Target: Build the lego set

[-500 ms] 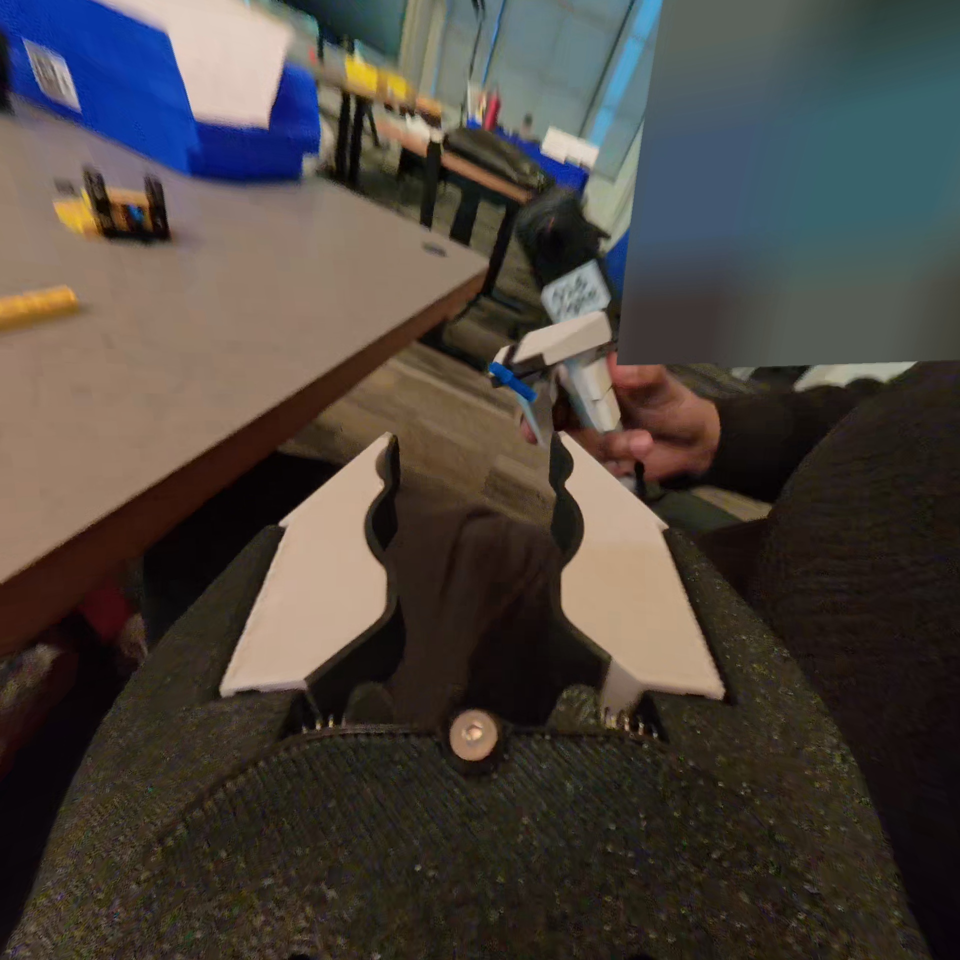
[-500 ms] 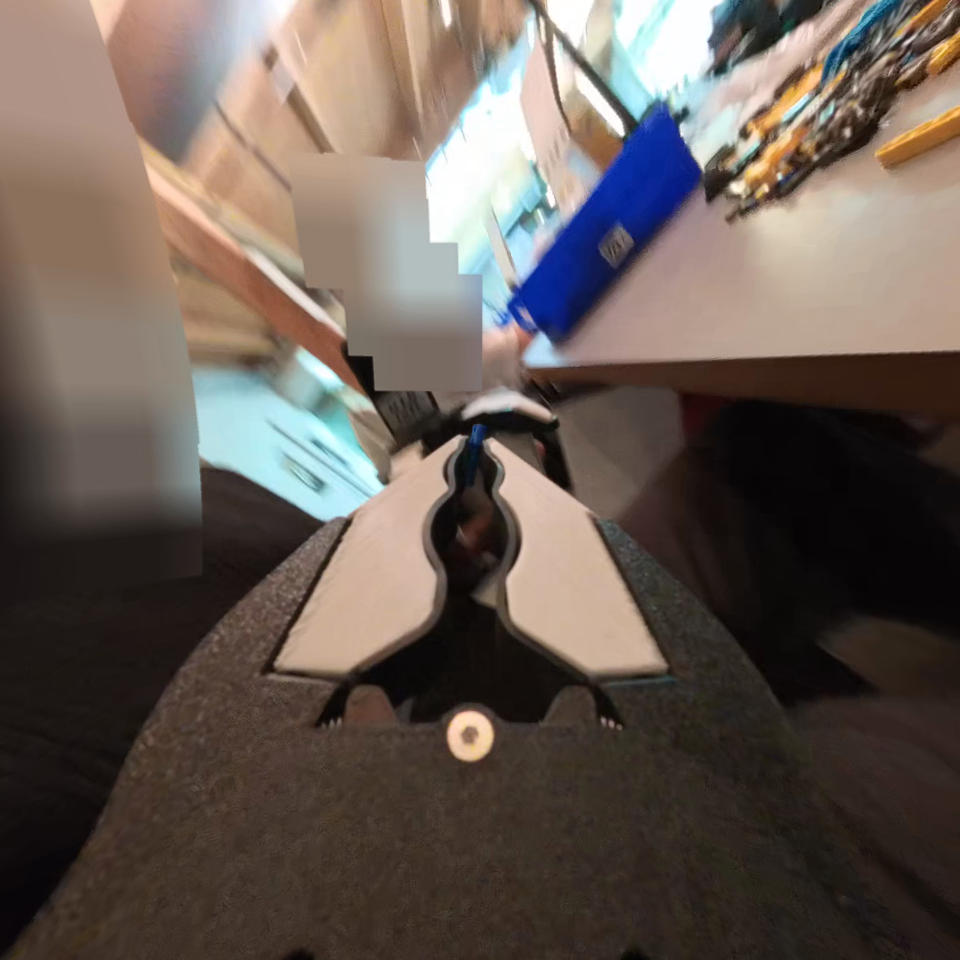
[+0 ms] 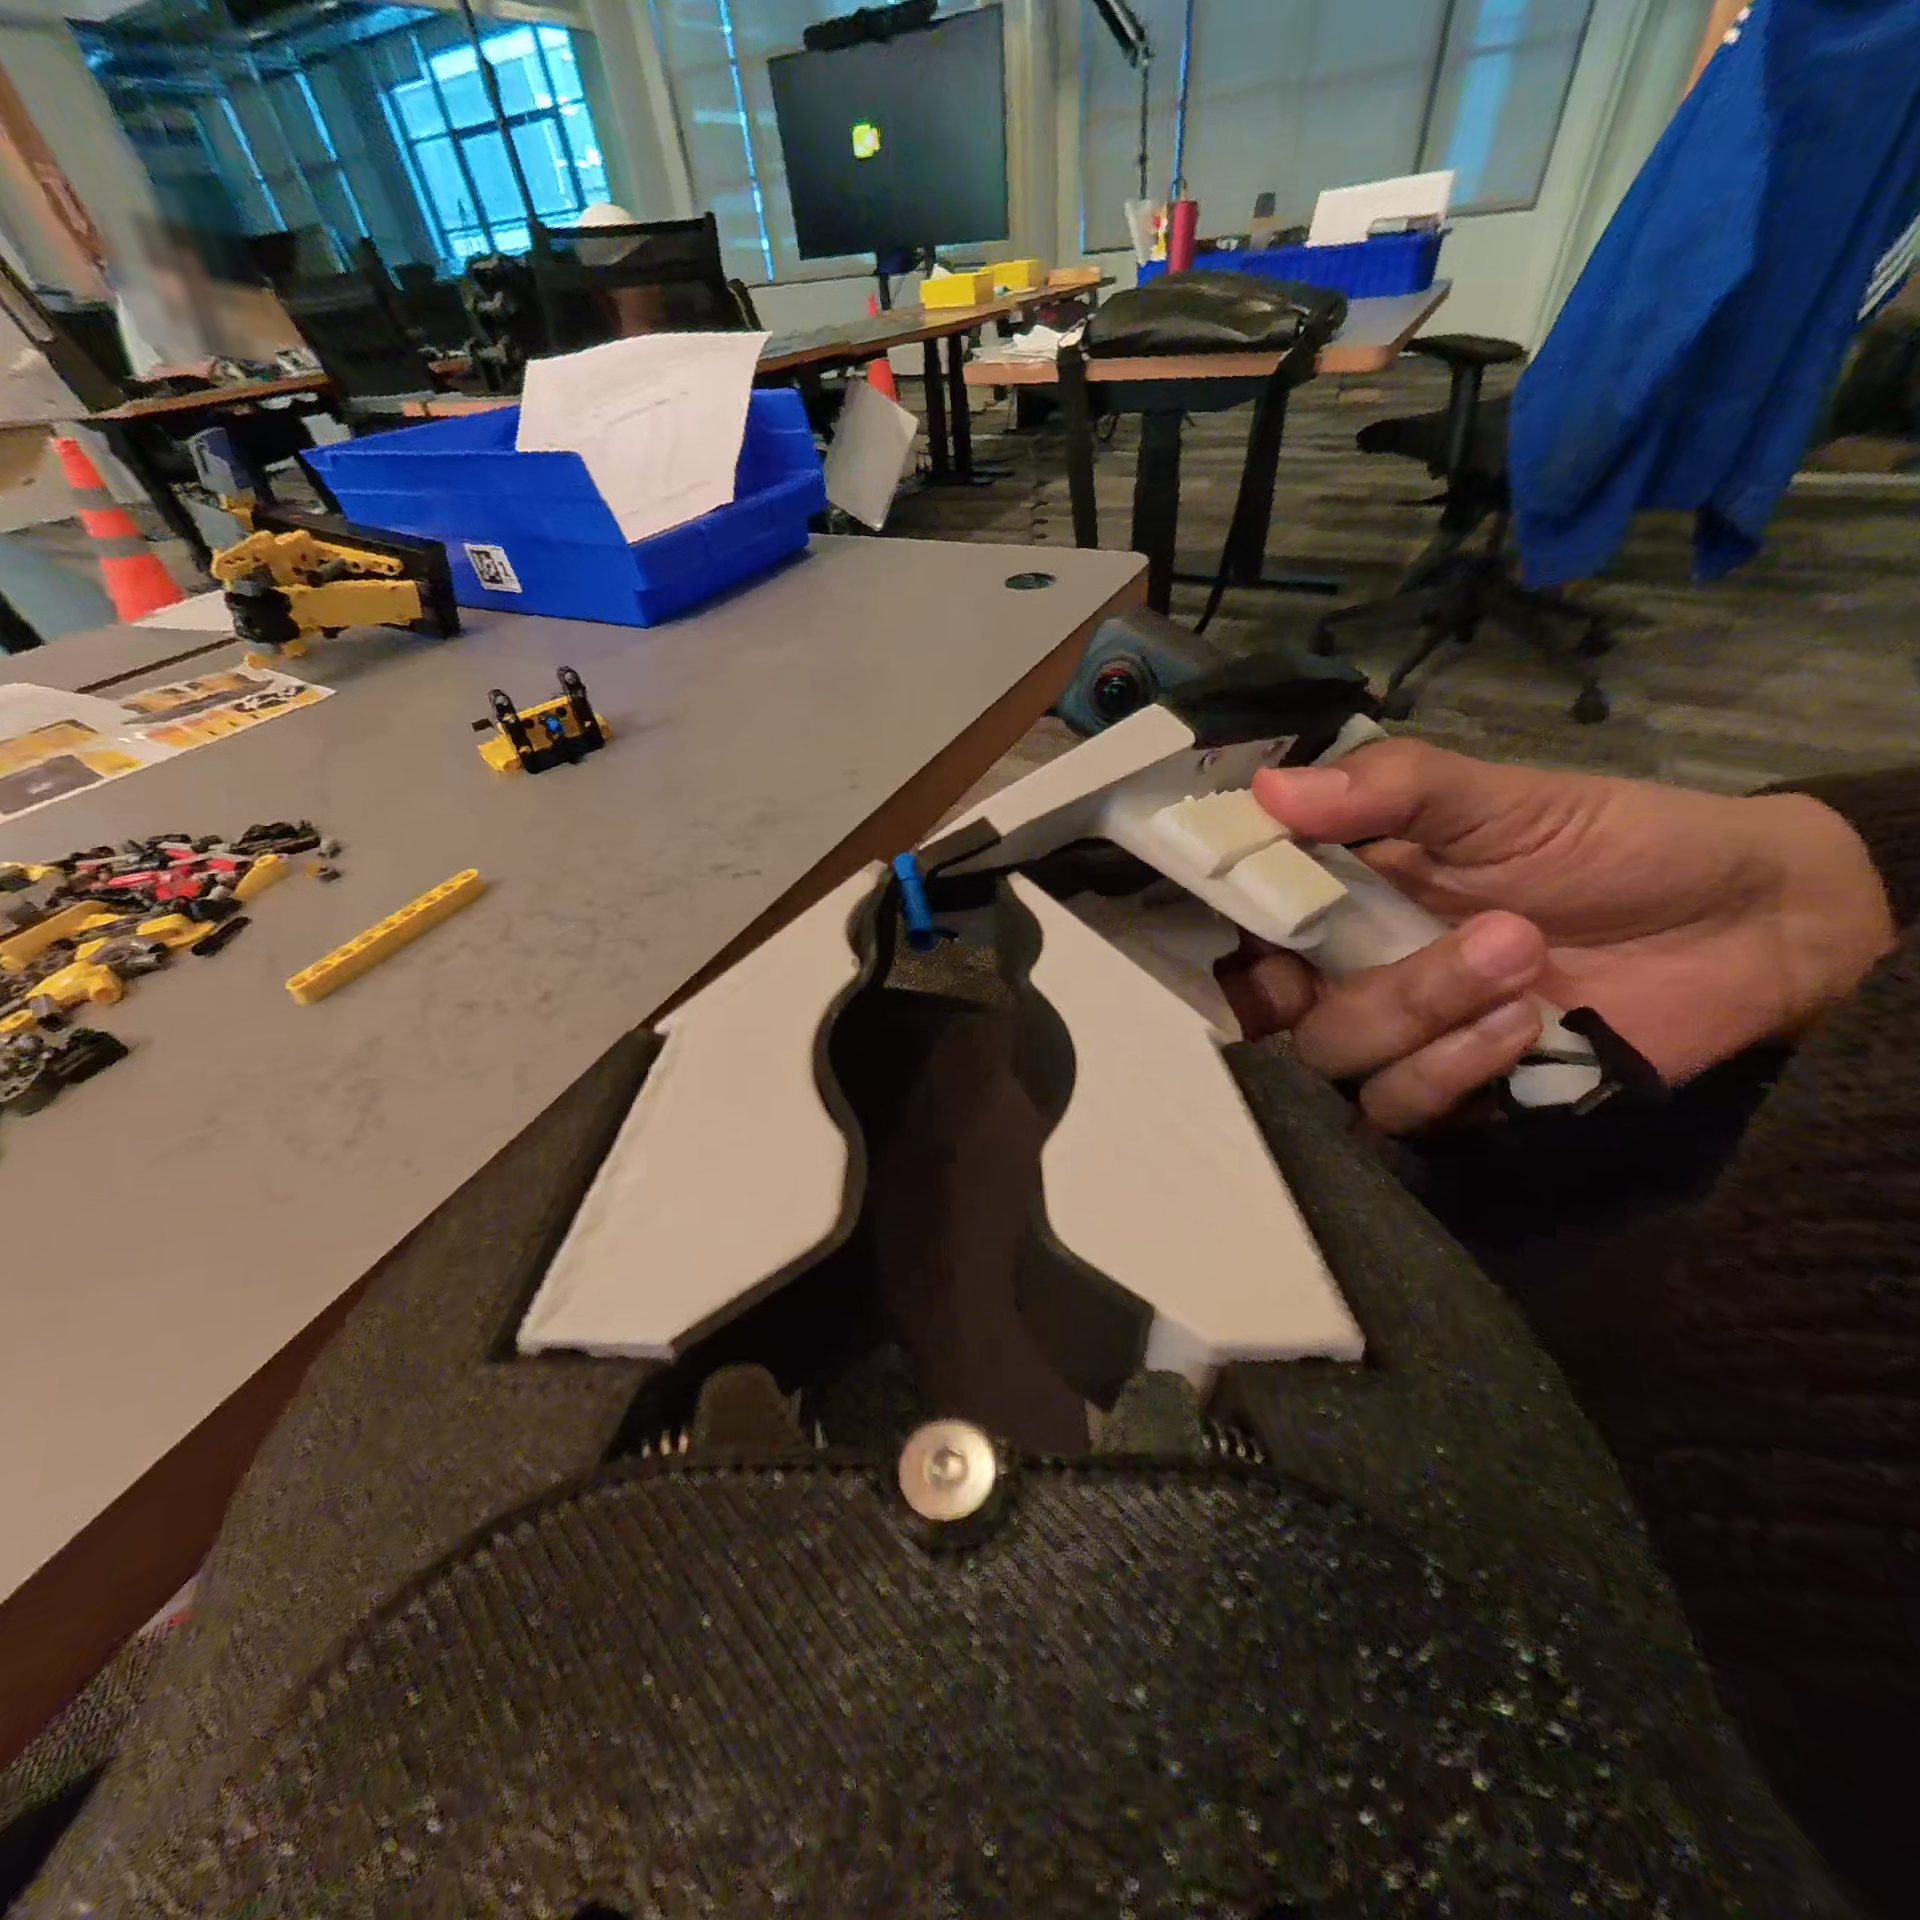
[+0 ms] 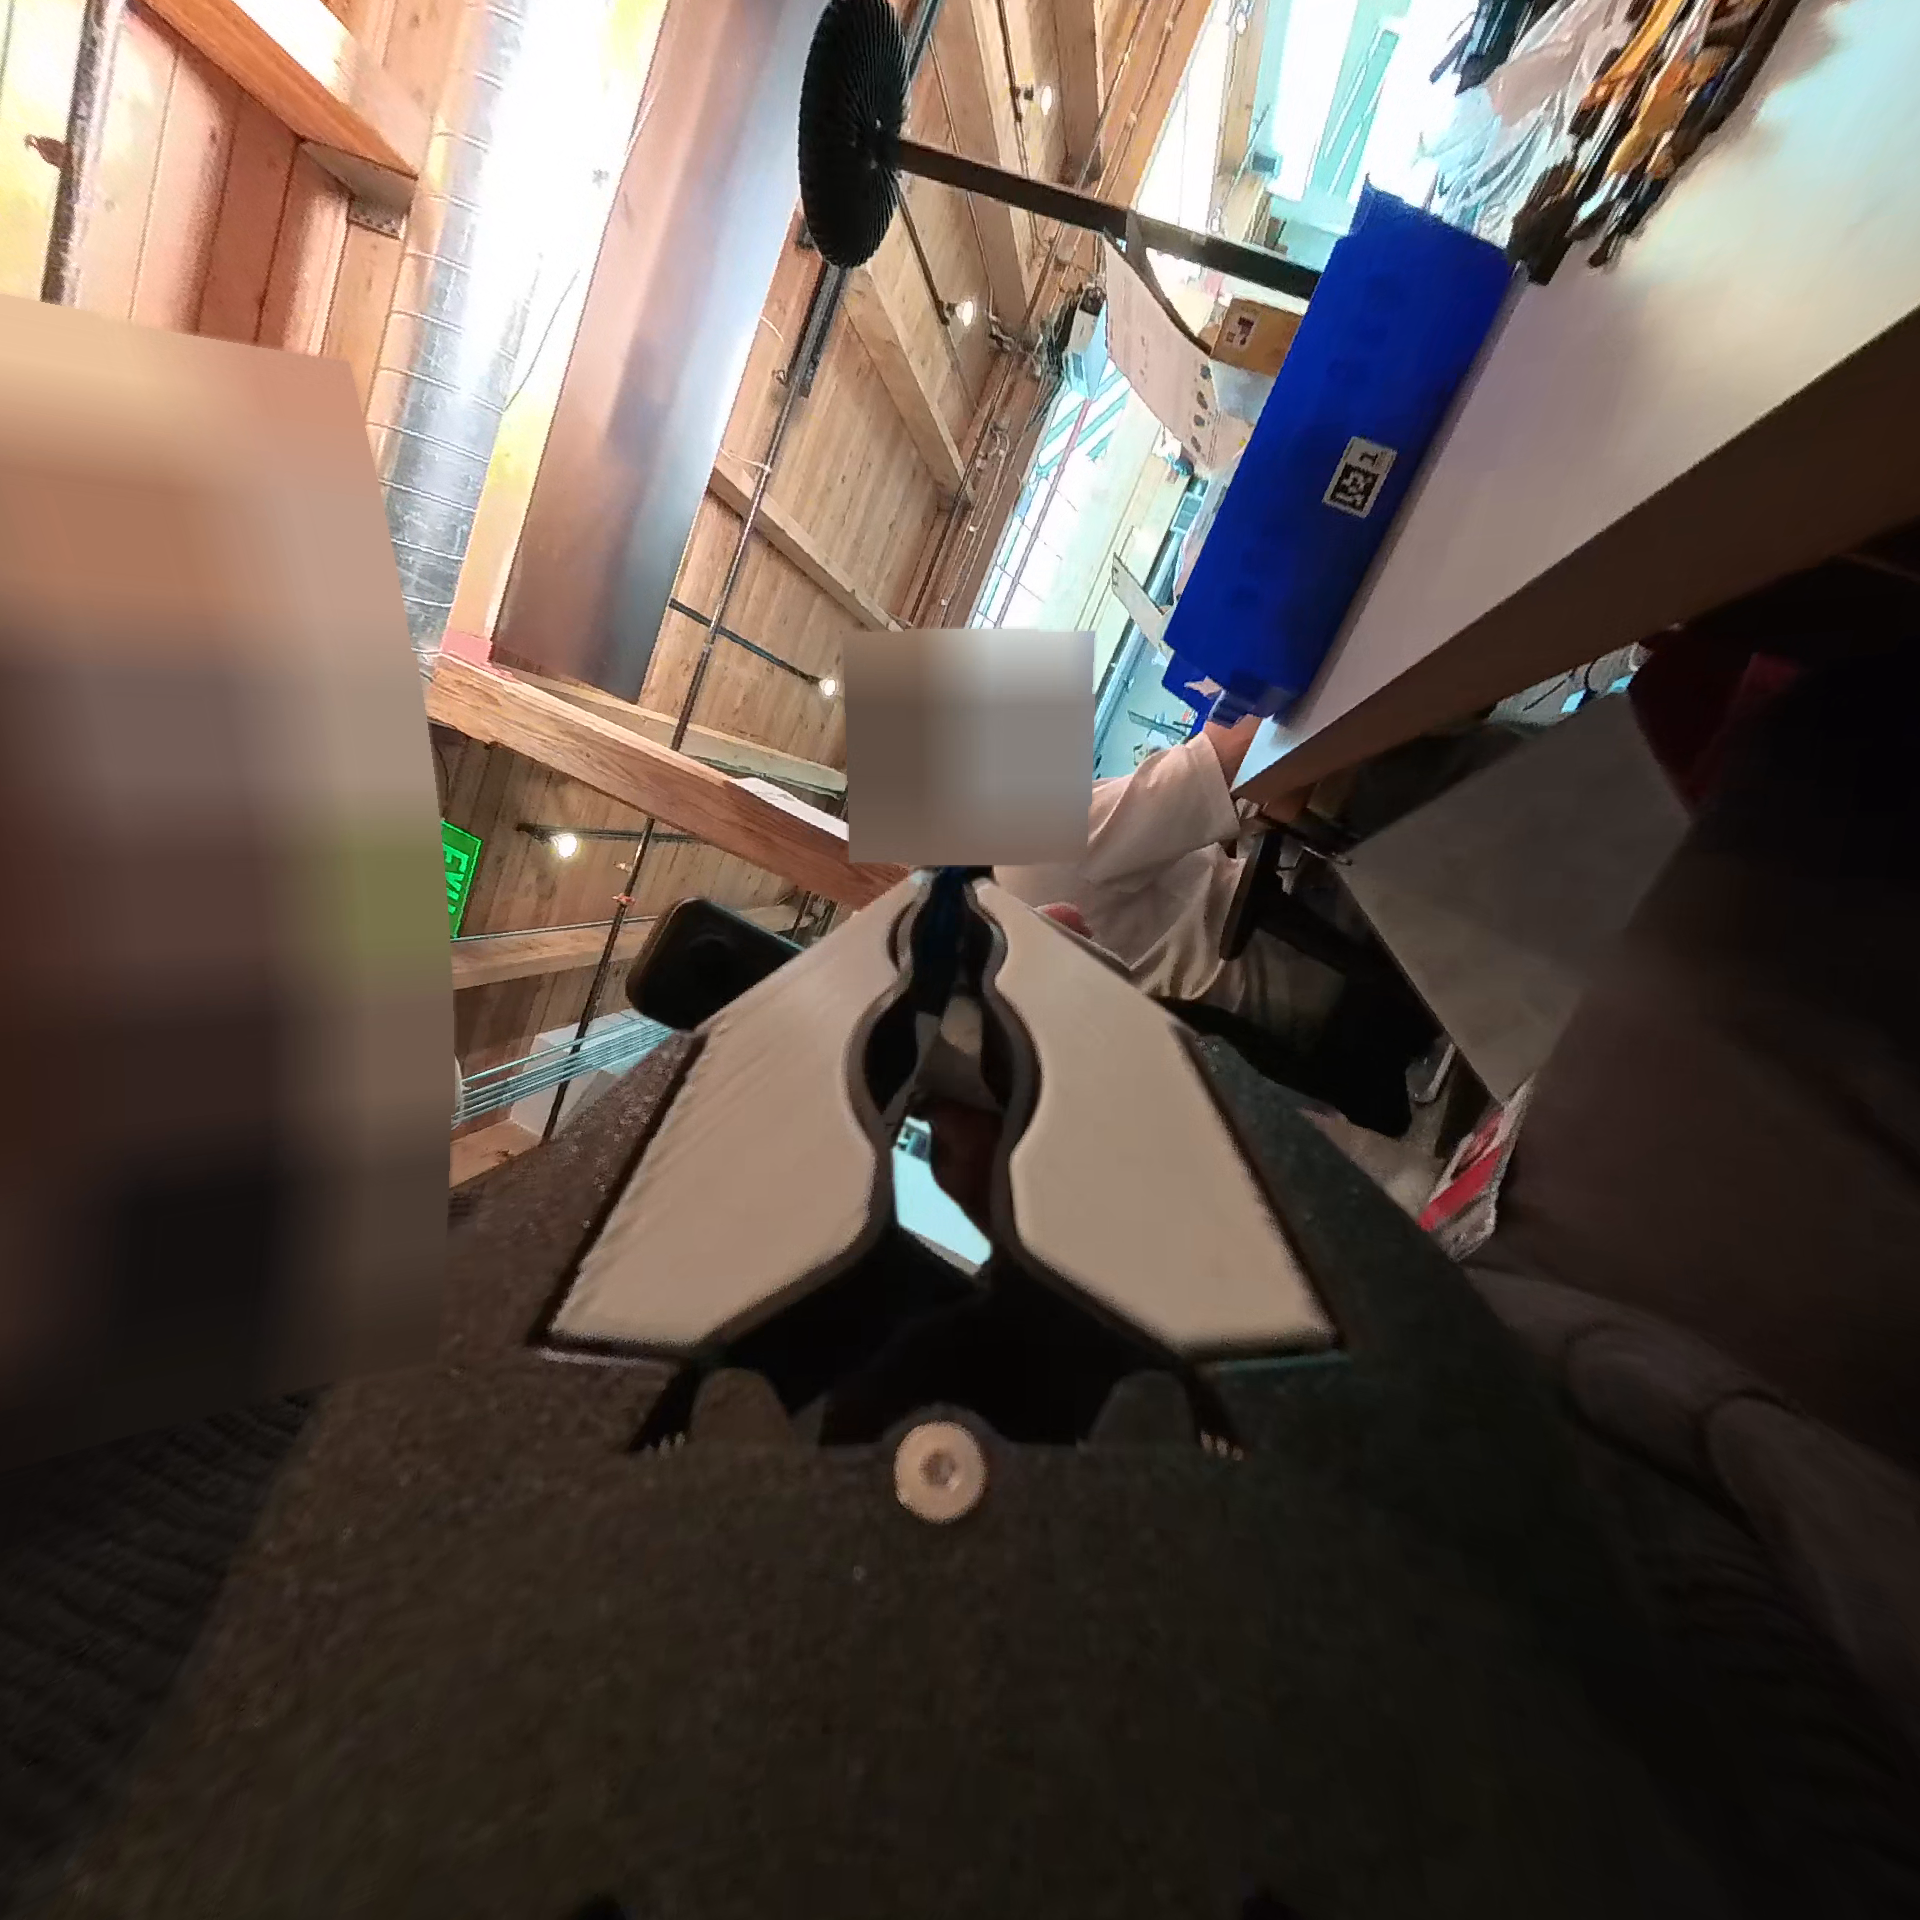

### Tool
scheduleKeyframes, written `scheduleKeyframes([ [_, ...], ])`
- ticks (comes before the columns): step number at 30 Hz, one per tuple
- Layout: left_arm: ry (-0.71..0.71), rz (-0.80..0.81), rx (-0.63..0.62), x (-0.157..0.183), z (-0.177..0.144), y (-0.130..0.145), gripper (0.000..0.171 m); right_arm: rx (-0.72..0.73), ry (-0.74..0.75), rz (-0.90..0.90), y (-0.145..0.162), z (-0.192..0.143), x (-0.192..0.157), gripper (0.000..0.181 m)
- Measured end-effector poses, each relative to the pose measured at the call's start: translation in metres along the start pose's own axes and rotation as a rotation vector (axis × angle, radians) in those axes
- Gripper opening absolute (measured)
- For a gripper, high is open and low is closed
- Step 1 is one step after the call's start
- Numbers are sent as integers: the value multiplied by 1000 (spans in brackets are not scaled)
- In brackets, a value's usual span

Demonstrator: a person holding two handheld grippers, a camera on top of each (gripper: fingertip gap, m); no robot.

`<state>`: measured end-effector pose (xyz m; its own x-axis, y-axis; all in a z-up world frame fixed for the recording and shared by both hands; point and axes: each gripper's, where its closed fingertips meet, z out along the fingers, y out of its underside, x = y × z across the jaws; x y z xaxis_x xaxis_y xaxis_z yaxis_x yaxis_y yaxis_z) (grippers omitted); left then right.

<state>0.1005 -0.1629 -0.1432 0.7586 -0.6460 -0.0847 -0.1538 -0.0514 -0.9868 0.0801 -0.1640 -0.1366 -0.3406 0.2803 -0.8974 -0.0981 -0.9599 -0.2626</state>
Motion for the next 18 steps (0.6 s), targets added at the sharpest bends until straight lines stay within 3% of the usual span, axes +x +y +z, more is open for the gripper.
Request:
scheduleKeyframes([
  [6,68,15,-5,5,-1,4,15,-44,37,-28,3,-4,2,3],
  [8,94,-6,-2,5,-1,5,28,-31,44,-38,-2,-6,3,2],
  [18,132,-97,35,-9,-9,6,8,-69,81,-60,-2,-7,9,1],
])
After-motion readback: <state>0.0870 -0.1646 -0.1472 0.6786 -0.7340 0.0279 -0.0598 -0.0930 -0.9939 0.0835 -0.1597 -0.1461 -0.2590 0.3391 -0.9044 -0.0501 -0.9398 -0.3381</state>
